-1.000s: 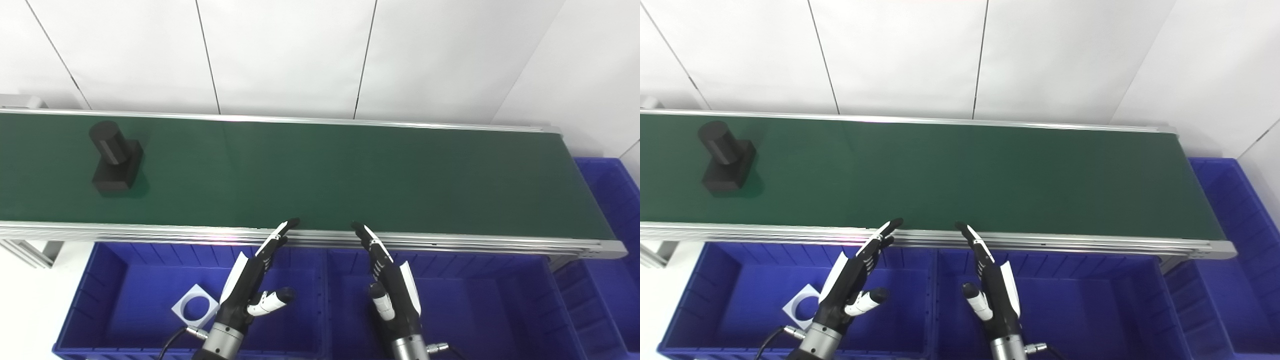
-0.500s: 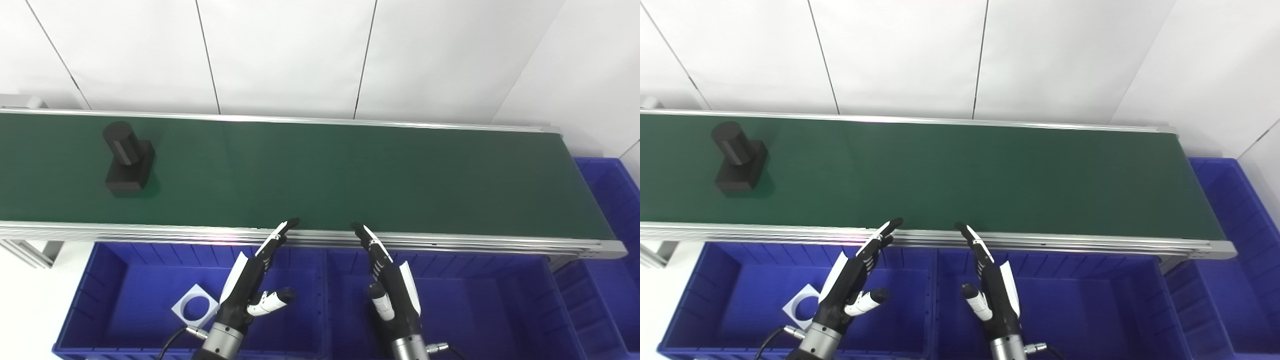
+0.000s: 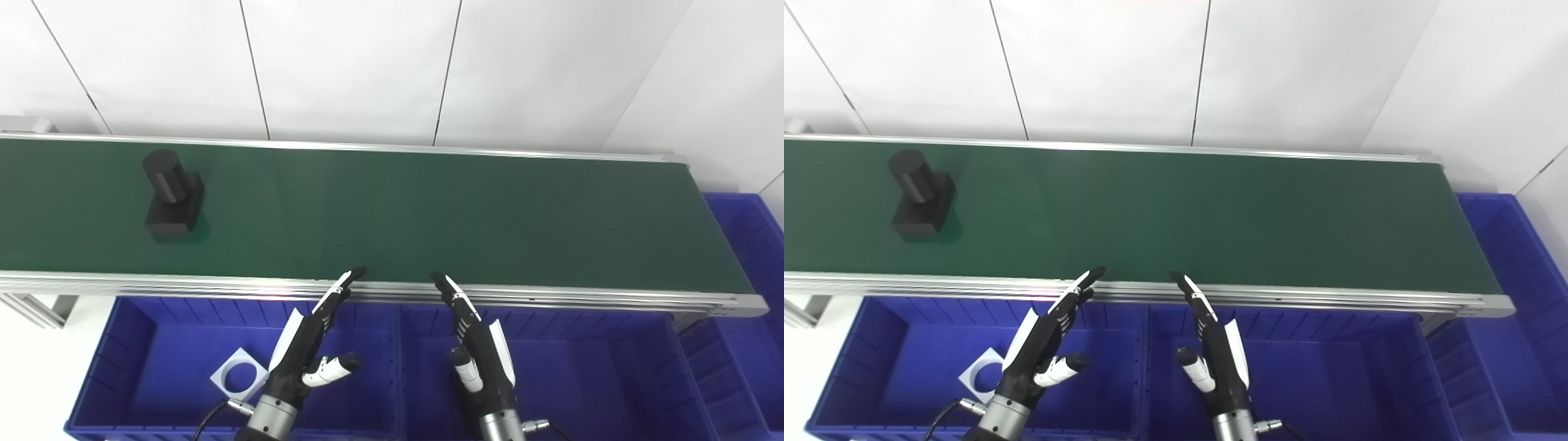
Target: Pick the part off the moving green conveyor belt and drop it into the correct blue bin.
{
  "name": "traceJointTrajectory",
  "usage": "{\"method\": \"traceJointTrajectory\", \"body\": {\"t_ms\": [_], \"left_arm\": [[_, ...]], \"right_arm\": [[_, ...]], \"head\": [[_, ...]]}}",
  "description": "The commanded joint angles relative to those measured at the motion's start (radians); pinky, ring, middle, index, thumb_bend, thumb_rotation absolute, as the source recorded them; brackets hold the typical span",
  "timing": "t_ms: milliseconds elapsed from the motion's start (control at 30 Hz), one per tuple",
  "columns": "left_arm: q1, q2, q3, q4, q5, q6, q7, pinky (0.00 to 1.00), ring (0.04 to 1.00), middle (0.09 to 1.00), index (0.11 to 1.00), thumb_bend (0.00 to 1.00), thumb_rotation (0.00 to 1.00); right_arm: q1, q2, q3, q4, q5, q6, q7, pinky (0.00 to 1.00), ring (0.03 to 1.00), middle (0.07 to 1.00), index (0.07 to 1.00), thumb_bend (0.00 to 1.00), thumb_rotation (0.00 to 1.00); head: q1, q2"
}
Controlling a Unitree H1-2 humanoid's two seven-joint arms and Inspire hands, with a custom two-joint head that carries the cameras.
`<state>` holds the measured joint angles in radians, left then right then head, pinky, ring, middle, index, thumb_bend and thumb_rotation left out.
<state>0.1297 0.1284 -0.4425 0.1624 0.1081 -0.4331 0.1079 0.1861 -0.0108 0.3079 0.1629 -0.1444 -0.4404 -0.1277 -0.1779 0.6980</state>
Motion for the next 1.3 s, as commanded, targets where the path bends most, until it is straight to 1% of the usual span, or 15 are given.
{"method": "traceJointTrajectory", "body": {"t_ms": [0, 167, 267, 300, 333, 367, 400, 467, 567, 600, 633, 767, 833, 1033, 1267], "left_arm": [[-0.007, 0.006, 0.0, -0.023, 0.004, -0.037, 0.0, 0.95, 0.983, 0.97, 0.914, 0.93, 0.85], [-0.001, 0.003, 0.003, -0.032, -0.001, -0.037, -0.007, 0.95, 0.986, 0.977, 0.924, 0.96, 0.86], [0.001, 0.001, -0.001, -0.027, -0.003, -0.037, -0.008, 0.96, 0.987, 0.975, 0.922, 0.94, 0.84], [0.002, 0.0, -0.003, -0.024, -0.004, -0.037, -0.008, 0.96, 0.989, 0.975, 0.919, 0.93, 0.83], [0.003, -0.002, -0.004, -0.019, -0.005, -0.037, -0.008, 0.97, 0.99, 0.973, 0.915, 0.92, 0.83], [0.004, -0.004, -0.005, -0.016, -0.007, -0.037, -0.008, 0.97, 0.99, 0.971, 0.913, 0.92, 0.82], [0.005, -0.006, -0.008, -0.01, -0.003, -0.037, -0.002, 0.97, 0.99, 0.97, 0.912, 0.92, 0.82], [0.004, -0.008, -0.018, 0.0, 0.005, -0.037, 0.012, 0.97, 0.982, 0.963, 0.905, 0.92, 0.82], [-0.008, -0.009, -0.044, 0.038, 0.026, -0.037, 0.047, 0.94, 0.965, 0.956, 0.901, 0.92, 0.83], [-0.014, -0.009, -0.053, 0.052, 0.032, -0.037, 0.06, 0.92, 0.952, 0.95, 0.895, 0.92, 0.83], [-0.021, -0.009, -0.062, 0.068, 0.032, -0.037, 0.068, 0.91, 0.944, 0.946, 0.892, 0.92, 0.83], [-0.047, -0.011, -0.091, 0.107, 0.026, -0.037, 0.101, 0.88, 0.927, 0.931, 0.874, 0.96, 0.82], [-0.054, -0.011, -0.1, 0.111, 0.027, -0.037, 0.113, 0.87, 0.923, 0.927, 0.87, 0.96, 0.82], [-0.058, 0.0, -0.121, 0.107, 0.027, -0.037, 0.132, 0.87, 0.921, 0.928, 0.867, 0.97, 0.78], [-0.075, -0.003, -0.135, 0.12, 0.021, -0.037, 0.137, 0.87, 0.924, 0.928, 0.867, 0.98, 0.77]], "right_arm": [[-0.009, 0.004, 0.011, -0.018, -0.01, -0.029, -0.016, 0.96, 0.95, 0.933, 0.891, 0.93, 1.0], [-0.005, 0.001, 0.014, -0.024, -0.023, -0.029, -0.025, 0.97, 0.951, 0.934, 0.894, 0.92, 1.0], [-0.003, -0.006, 0.015, -0.023, -0.008, -0.029, -0.022, 0.97, 0.954, 0.936, 0.894, 0.93, 1.0], [-0.003, -0.008, 0.016, -0.021, -0.005, -0.029, -0.023, 0.97, 0.954, 0.936, 0.895, 0.92, 1.0], [-0.003, -0.012, 0.018, -0.018, -0.001, -0.029, -0.023, 0.97, 0.954, 0.936, 0.898, 0.92, 1.0], [-0.003, -0.016, 0.019, -0.016, 0.002, -0.029, -0.023, 0.97, 0.954, 0.936, 0.9, 0.93, 1.0], [-0.002, -0.021, 0.023, -0.013, 0.005, -0.029, -0.025, 0.97, 0.953, 0.936, 0.901, 0.93, 1.0], [-0.001, -0.031, 0.03, -0.008, 0.007, -0.029, -0.033, 0.95, 0.947, 0.932, 0.901, 0.91, 1.0], [-0.009, -0.046, 0.042, 0.026, 0.016, -0.029, -0.048, 0.94, 0.942, 0.931, 0.9, 0.9, 1.0], [-0.013, -0.051, 0.046, 0.04, 0.021, -0.029, -0.052, 0.95, 0.948, 0.933, 0.899, 0.9, 1.0], [-0.019, -0.055, 0.047, 0.054, 0.028, -0.029, -0.053, 0.96, 0.952, 0.935, 0.899, 0.91, 1.0], [-0.027, -0.068, 0.053, 0.07, 0.018, -0.029, -0.08, 0.96, 0.951, 0.934, 0.896, 0.9, 1.0], [-0.03, -0.074, 0.059, 0.07, 0.017, -0.03, -0.088, 0.96, 0.952, 0.937, 0.899, 0.89, 1.0], [-0.035, -0.088, 0.077, 0.076, 0.025, -0.029, -0.1, 0.98, 0.961, 0.942, 0.906, 0.91, 1.0], [-0.039, -0.1, 0.073, 0.065, 0.052, -0.029, -0.085, 0.99, 0.964, 0.943, 0.91, 0.93, 1.0]], "head": [[0.0, 0.0], [0.011, 0.006], [0.056, -0.009], [0.056, -0.009], [0.071, -0.026], [0.071, -0.026], [0.084, -0.05], [0.095, -0.079], [0.135, -0.158], [0.138, -0.162], [0.154, -0.174], [0.195, -0.185], [0.204, -0.187], [0.211, -0.186], [0.222, -0.184]]}}
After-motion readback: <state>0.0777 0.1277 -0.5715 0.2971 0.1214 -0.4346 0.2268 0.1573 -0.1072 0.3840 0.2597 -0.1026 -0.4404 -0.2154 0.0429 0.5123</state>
